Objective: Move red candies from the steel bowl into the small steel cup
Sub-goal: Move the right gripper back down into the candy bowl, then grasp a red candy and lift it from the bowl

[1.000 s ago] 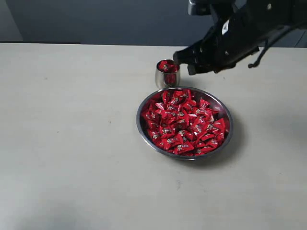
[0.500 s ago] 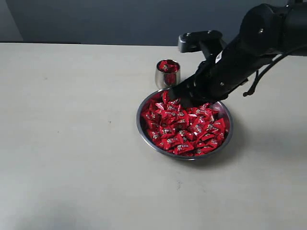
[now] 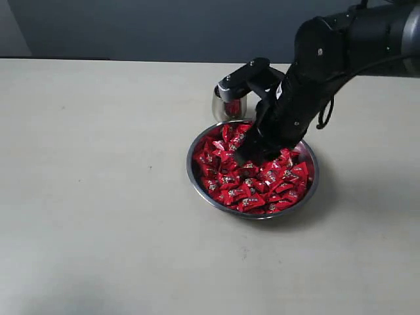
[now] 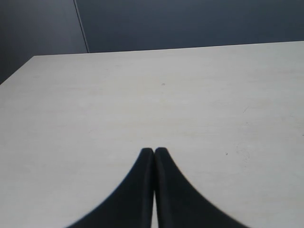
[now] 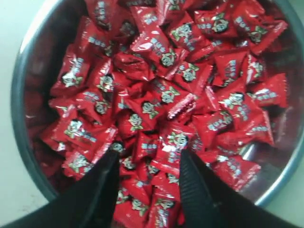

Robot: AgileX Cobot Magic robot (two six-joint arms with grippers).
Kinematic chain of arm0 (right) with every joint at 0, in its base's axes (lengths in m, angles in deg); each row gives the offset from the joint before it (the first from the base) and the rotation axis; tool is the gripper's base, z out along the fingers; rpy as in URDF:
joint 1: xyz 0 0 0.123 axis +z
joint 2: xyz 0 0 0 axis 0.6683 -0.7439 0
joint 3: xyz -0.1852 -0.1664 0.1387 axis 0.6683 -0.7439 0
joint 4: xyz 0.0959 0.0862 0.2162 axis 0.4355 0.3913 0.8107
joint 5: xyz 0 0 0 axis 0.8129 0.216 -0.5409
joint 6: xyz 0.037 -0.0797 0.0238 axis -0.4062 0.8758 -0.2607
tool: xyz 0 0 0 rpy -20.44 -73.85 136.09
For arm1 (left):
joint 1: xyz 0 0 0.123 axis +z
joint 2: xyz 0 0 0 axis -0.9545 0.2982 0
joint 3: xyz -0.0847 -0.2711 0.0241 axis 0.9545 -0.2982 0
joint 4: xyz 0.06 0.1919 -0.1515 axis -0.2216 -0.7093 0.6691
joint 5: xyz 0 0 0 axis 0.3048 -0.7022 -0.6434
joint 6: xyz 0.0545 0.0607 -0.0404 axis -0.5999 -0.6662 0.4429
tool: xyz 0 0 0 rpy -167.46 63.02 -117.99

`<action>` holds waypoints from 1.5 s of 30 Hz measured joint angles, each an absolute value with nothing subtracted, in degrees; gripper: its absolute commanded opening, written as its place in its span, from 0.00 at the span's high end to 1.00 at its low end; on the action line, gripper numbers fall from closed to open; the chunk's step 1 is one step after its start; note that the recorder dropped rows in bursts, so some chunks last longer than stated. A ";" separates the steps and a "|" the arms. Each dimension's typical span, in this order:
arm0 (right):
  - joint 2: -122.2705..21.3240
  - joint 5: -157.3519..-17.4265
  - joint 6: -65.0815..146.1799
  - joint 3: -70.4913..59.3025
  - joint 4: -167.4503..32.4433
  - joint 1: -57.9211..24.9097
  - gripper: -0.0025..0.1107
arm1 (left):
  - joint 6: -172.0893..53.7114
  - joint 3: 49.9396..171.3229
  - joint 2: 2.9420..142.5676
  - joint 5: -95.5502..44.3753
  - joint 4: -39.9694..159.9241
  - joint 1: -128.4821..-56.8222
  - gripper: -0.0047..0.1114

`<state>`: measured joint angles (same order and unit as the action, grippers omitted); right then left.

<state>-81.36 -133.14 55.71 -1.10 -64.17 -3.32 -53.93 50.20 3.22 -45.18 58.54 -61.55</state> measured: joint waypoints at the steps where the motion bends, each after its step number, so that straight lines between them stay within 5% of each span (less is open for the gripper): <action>1: -82.16 -134.94 56.16 0.78 -65.21 -3.32 0.62 | -53.93 50.20 3.22 -45.18 58.54 -61.55 0.96; 10: -87.38 -144.48 64.45 12.20 -66.75 -3.23 0.62 | -53.93 50.20 3.22 -45.18 58.54 -61.55 0.96; 45: -96.01 -142.18 72.47 12.35 -63.37 -1.73 0.62 | -53.93 50.20 3.22 -45.18 58.54 -61.55 0.96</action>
<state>-96.01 -142.18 72.47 12.35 -63.37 -1.73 -53.93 50.20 3.22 -45.18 58.54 -61.55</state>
